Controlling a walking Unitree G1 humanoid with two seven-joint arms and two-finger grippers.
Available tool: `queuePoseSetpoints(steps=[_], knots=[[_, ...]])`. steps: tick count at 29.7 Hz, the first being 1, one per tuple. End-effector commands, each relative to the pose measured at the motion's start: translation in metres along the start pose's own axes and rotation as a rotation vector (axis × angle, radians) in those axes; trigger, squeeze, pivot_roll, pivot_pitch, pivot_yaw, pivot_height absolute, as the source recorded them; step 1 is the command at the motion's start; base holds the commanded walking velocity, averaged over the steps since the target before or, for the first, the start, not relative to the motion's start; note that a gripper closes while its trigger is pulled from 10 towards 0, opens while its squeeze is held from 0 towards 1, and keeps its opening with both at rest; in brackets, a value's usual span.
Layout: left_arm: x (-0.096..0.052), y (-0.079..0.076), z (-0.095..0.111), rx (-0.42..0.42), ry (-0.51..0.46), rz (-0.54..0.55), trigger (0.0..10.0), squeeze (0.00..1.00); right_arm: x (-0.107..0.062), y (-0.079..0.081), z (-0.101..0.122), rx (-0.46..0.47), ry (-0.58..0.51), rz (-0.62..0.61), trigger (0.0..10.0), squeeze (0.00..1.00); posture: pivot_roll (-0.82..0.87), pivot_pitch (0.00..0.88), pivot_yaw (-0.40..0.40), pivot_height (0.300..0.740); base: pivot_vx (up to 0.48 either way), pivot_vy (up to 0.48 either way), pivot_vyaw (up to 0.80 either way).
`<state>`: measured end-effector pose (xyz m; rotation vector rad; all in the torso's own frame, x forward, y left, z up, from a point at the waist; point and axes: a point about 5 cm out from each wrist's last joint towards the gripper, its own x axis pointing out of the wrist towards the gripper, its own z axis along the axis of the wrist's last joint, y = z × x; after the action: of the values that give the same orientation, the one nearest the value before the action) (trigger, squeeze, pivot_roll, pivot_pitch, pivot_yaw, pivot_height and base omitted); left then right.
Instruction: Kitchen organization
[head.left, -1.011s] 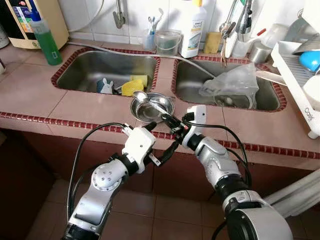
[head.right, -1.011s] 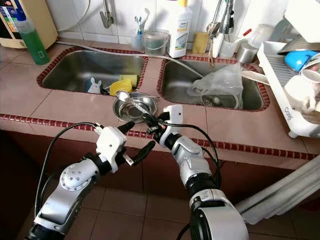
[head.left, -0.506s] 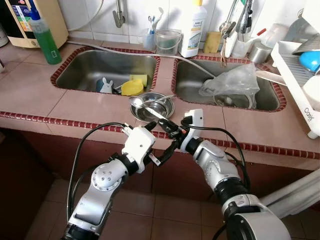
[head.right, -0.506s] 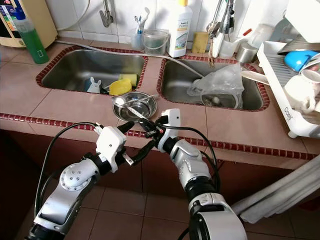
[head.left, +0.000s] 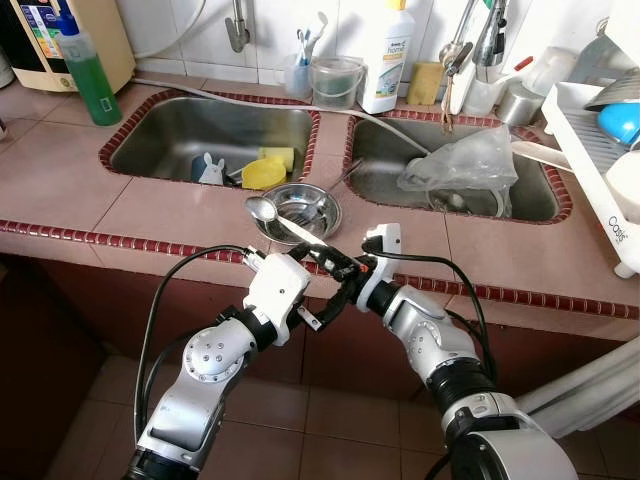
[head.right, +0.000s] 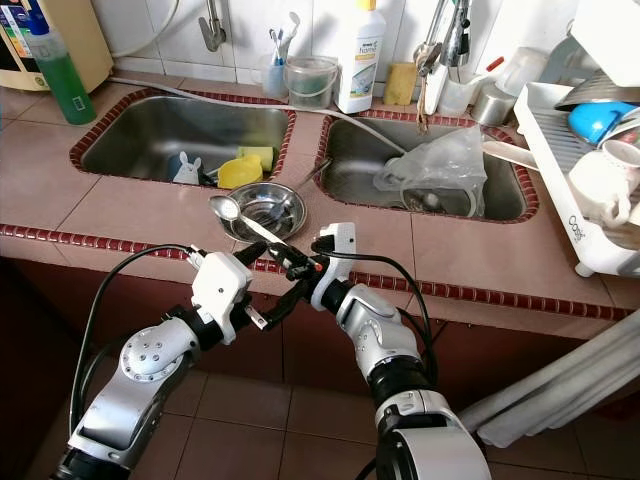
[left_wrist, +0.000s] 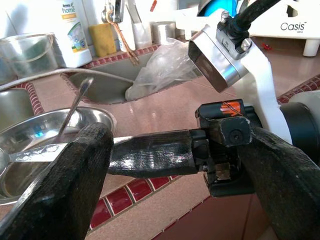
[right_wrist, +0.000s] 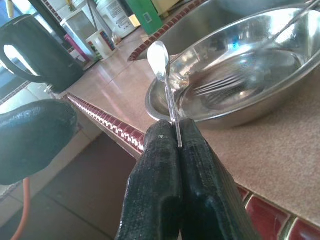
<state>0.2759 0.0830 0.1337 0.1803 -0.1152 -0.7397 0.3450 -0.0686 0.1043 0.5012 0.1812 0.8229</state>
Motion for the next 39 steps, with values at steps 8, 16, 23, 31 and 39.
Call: queuePoseSetpoints(steps=[8,16,23,31,39], knots=[[-0.001,-0.001,0.003,0.004,-0.006,0.010,10.0,0.00,0.000,0.004,0.003,0.057,-0.033,0.036,10.0,0.00,-0.01,0.098,-0.044,0.740,0.000,0.000,0.00],[-0.001,0.001,0.002,0.002,-0.006,0.020,10.0,0.00,-0.003,0.004,0.033,-0.027,-0.220,0.018,10.0,0.00,-0.01,0.096,-0.041,0.740,0.000,0.000,0.00],[0.000,0.005,-0.002,-0.020,0.002,0.059,10.0,0.00,-0.017,-0.008,0.050,-0.198,-0.274,-0.127,10.0,0.00,-0.02,0.086,-0.034,0.740,0.000,0.000,0.00],[0.001,0.015,0.000,-0.026,-0.010,0.089,10.0,0.00,-0.026,-0.014,0.057,-0.283,-0.312,-0.218,10.0,0.00,-0.03,0.076,-0.028,0.740,0.000,0.000,0.00],[0.000,0.050,0.002,-0.057,0.000,0.248,10.0,0.00,-0.041,-0.024,0.080,-0.442,-0.407,-0.417,10.0,0.00,-0.03,0.058,-0.021,0.740,0.000,0.000,0.00]])
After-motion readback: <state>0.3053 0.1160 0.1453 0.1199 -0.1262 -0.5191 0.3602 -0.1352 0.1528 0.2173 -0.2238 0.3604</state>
